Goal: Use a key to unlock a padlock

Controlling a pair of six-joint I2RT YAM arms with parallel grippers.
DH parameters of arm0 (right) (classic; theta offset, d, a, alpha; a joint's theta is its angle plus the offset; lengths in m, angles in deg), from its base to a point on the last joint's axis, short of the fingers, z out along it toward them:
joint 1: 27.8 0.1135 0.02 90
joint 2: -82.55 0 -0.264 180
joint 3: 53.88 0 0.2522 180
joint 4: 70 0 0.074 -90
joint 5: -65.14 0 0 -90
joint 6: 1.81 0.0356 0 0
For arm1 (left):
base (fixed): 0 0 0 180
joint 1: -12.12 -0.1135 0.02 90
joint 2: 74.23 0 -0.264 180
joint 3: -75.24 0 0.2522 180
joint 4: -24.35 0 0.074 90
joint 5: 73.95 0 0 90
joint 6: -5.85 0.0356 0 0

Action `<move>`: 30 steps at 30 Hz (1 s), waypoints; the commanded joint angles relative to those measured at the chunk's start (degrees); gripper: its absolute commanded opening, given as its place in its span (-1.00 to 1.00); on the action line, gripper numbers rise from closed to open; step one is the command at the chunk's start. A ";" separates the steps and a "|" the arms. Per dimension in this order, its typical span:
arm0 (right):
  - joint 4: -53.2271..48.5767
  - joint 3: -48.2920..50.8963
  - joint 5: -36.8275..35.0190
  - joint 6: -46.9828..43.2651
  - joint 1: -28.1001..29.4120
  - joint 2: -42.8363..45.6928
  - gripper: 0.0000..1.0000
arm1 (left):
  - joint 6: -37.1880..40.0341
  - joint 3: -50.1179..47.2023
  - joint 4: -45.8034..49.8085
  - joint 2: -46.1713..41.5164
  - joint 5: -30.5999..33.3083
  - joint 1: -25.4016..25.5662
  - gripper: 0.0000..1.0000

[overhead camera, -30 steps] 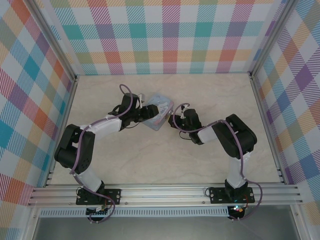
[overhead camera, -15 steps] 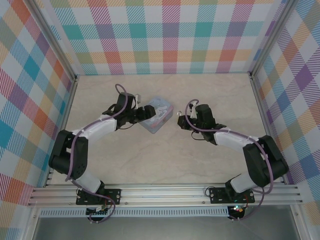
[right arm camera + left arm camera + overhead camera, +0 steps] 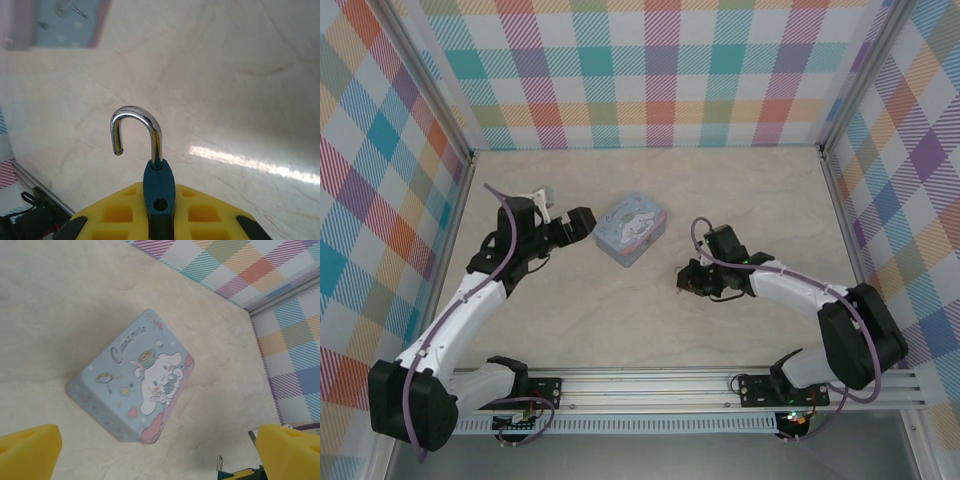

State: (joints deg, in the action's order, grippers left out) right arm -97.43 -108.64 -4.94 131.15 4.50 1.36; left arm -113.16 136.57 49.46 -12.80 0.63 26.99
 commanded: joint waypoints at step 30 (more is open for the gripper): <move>-16.98 -7.26 -18.91 -15.57 -1.97 10.64 0.43 | -2.11 -4.15 3.28 -6.89 2.76 -5.05 1.00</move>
State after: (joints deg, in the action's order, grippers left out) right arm -111.23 -113.82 -19.26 123.30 4.69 8.60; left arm -114.60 133.42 51.63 -18.42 1.91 23.47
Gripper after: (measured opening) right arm 0.689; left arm 0.999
